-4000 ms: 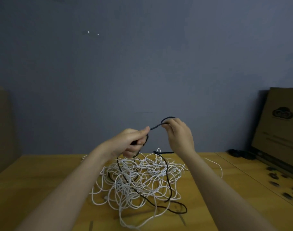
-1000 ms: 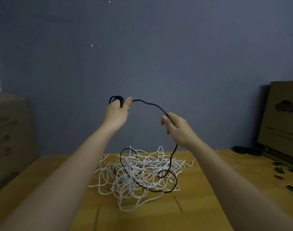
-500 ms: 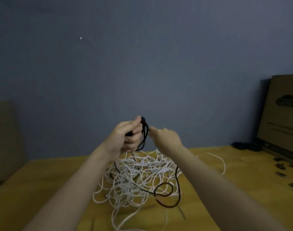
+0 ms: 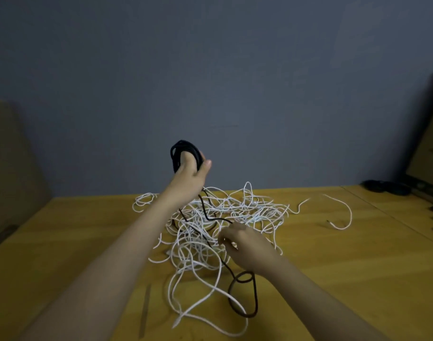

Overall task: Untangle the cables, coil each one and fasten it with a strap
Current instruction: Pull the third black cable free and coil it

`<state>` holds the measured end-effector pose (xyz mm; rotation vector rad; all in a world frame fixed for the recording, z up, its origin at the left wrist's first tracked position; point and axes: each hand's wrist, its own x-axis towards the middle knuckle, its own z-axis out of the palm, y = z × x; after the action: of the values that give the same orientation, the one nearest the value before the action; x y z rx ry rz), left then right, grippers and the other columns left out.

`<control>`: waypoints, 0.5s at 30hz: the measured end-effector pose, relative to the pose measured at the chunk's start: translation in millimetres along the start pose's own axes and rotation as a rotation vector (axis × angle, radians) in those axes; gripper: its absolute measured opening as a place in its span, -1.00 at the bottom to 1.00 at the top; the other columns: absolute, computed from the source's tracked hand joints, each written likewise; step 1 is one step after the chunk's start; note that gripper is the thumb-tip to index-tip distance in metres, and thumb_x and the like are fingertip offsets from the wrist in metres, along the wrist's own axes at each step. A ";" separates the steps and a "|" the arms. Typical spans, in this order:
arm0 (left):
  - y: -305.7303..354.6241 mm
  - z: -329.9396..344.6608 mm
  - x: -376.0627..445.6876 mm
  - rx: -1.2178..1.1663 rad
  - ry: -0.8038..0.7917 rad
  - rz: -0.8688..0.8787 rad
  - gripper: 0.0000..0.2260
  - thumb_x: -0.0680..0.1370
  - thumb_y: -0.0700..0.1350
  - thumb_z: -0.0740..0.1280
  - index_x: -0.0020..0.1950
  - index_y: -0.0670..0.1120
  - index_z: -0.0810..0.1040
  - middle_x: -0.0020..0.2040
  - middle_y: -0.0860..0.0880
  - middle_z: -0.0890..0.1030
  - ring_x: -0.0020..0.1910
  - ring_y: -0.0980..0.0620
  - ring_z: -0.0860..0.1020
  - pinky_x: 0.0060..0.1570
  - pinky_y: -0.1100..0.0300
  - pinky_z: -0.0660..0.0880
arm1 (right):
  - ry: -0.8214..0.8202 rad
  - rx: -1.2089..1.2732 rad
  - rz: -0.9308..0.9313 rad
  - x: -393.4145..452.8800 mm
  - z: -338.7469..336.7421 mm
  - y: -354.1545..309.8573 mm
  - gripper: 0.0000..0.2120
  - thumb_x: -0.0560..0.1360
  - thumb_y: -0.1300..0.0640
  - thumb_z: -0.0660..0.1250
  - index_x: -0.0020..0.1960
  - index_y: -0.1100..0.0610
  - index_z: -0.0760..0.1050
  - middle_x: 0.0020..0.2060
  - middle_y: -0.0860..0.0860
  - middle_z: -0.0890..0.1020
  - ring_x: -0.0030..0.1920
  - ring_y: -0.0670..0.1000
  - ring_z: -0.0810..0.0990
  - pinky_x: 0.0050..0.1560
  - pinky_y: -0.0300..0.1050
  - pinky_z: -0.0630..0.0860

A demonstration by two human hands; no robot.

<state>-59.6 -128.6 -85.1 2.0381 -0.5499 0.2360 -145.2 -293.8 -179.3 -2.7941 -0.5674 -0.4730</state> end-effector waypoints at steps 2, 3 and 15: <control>-2.1 3.8 5.3 0.168 0.009 0.076 -0.61 0.65 0.08 0.07 0.27 -0.23 0.21 0.21 -0.08 0.41 0.19 -0.03 0.43 0.07 0.13 0.32 | 0.065 -0.005 -0.020 -1.8 -4.5 4.1 -0.78 0.54 0.20 0.21 0.13 0.07 0.55 0.01 0.01 0.57 0.05 0.02 0.51 -0.09 -0.07 0.48; -3.4 6.7 8.5 0.263 0.016 0.120 -0.70 0.66 0.05 0.06 0.17 -0.20 0.24 0.12 -0.10 0.47 0.05 -0.06 0.50 -0.05 0.11 0.37 | 0.095 0.004 -0.046 -3.3 -8.1 4.0 -0.79 0.53 0.20 0.23 0.12 0.09 0.56 -0.01 0.01 0.58 0.04 0.03 0.51 -0.10 -0.06 0.49; -15.8 24.1 1.3 0.756 -0.307 0.223 -0.51 0.42 0.43 0.20 -0.16 0.02 0.22 -0.35 0.13 0.39 -0.43 0.19 0.36 -0.48 0.19 0.23 | 0.329 -0.171 -0.077 -13.5 -66.0 40.9 -0.59 0.39 0.50 0.35 0.17 0.21 0.58 -0.03 0.13 0.59 -0.03 0.15 0.58 -0.19 0.06 0.59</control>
<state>-52.4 -143.0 -109.1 2.7691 -0.9912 0.2947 -157.3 -354.8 -131.0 -2.7683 -0.5836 -1.0182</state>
